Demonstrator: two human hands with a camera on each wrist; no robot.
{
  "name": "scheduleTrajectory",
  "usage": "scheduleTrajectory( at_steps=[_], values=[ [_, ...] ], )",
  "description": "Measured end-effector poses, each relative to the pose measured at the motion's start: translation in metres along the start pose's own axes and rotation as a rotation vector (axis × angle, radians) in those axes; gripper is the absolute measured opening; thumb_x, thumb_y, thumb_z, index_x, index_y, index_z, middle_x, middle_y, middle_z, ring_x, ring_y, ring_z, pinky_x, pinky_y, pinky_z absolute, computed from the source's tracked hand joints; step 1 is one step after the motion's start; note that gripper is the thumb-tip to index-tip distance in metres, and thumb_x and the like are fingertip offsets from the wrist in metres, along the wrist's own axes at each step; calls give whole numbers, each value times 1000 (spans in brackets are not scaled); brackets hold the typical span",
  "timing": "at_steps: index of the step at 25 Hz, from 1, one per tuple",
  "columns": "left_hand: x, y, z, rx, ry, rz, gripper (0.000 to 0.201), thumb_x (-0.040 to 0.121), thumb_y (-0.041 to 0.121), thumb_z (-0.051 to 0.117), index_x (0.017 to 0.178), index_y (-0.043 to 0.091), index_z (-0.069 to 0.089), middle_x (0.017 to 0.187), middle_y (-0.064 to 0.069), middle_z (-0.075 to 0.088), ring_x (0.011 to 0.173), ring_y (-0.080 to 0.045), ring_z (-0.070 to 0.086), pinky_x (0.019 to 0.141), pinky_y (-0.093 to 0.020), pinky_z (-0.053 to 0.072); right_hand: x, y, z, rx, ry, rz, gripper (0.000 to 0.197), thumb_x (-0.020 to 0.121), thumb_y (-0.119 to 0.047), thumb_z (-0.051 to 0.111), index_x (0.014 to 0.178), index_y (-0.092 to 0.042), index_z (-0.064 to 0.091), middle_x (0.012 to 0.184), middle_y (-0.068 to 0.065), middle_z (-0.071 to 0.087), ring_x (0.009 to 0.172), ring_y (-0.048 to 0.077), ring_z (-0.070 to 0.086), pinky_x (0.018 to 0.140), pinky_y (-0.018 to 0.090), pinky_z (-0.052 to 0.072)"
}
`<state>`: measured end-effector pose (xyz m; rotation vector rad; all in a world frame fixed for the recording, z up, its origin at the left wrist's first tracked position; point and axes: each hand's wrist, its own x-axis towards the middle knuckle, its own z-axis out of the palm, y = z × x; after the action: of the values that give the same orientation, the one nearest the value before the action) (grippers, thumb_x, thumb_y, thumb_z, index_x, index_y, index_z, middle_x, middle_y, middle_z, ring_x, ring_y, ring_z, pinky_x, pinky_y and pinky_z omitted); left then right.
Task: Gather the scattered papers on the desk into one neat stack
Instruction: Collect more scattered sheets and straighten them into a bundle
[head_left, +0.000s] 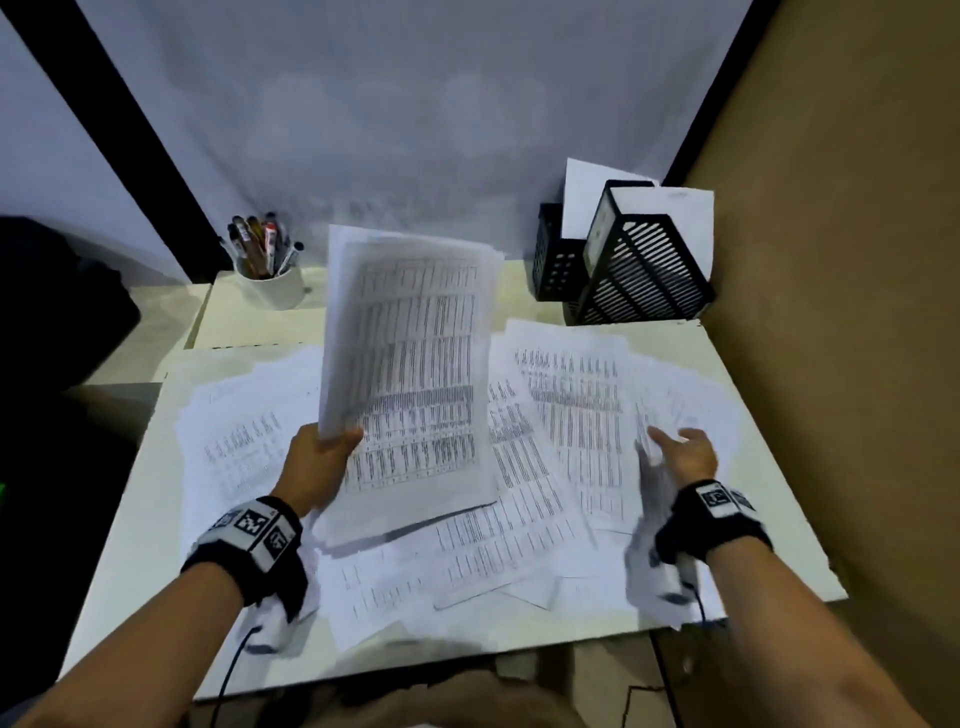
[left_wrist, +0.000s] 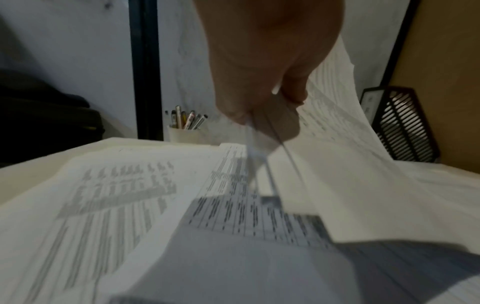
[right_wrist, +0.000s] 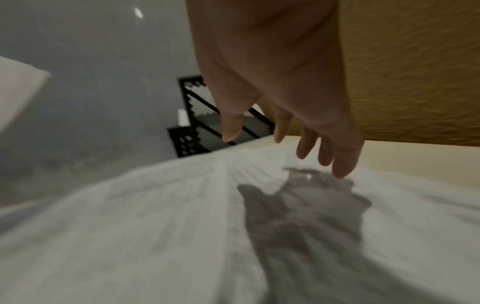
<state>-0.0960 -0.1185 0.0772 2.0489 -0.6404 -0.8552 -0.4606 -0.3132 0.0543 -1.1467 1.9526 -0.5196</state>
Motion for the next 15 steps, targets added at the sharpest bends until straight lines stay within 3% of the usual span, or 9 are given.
scheduleTrajectory(
  at_steps=[2, 4, 5, 6, 7, 9, 11, 13, 15],
  values=[
    [-3, -12, 6, 1, 43, -53, 26, 88, 20, 59, 70, 4, 48, 53, -8, 40, 49, -18, 35, 50, -27, 29, 19, 29, -17, -245, 22, 94, 78, 72, -52, 70, 129, -4, 47, 134, 22, 48, 123, 39, 45, 101, 42, 41],
    [-6, -18, 13, -14, 76, -84, 29, 88, 19, 58, 66, 5, 46, 53, -8, 40, 48, -18, 34, 49, -27, 28, 25, 35, -16, -249, -26, 118, 77, 69, -60, 67, 115, -1, 55, 125, 25, 54, 109, 38, 55, 82, 39, 48],
    [-7, -20, 15, -20, 89, -99, 31, 88, 19, 58, 64, 7, 45, 52, -8, 40, 47, -18, 34, 49, -28, 28, 26, 33, -13, -249, -37, 108, 70, 71, -59, 66, 102, 3, 57, 116, 25, 60, 101, 36, 59, 72, 35, 49],
    [-8, -21, 16, -28, 98, -109, 33, 88, 19, 58, 61, 7, 44, 51, -8, 40, 47, -18, 34, 49, -28, 28, 26, 28, -10, -265, -54, 100, 68, 72, -60, 65, 98, 4, 60, 111, 24, 63, 99, 36, 60, 72, 35, 49],
    [-9, -22, 17, -35, 107, -120, 34, 88, 19, 58, 60, 8, 44, 51, -8, 40, 47, -18, 35, 48, -28, 28, 28, 25, -6, -277, -63, 101, 71, 71, -59, 65, 105, 3, 61, 116, 23, 62, 105, 37, 59, 81, 37, 51],
    [-10, -23, 18, -23, 129, -126, 34, 88, 19, 58, 60, 7, 44, 51, -7, 40, 46, -17, 34, 45, -25, 29, 24, 11, 0, -218, -141, 75, 78, 75, -48, 69, 132, 0, 45, 137, 21, 48, 123, 37, 49, 99, 39, 43],
    [-12, -24, 21, -9, 136, -130, 33, 89, 19, 58, 60, 8, 44, 51, -7, 39, 45, -17, 34, 39, -21, 29, 10, 0, 10, -156, -256, 8, 87, 75, -35, 75, 143, -3, 30, 147, 15, 38, 132, 33, 41, 104, 36, 37],
    [-16, -27, 25, 8, 146, -136, 33, 89, 18, 58, 60, 9, 44, 51, -7, 40, 41, -18, 35, 35, -20, 29, -10, -6, 29, -154, -394, -57, 82, 70, -29, 80, 137, -6, 39, 140, 11, 47, 129, 29, 46, 97, 30, 41],
    [-19, -33, 27, -5, 154, -145, 33, 89, 16, 58, 59, 9, 44, 48, -6, 40, 29, -10, 37, 28, -15, 27, -28, -4, 52, -140, -436, -96, 77, 60, -31, 86, 125, -8, 53, 127, 9, 60, 120, 25, 55, 80, 23, 45]
  ],
)
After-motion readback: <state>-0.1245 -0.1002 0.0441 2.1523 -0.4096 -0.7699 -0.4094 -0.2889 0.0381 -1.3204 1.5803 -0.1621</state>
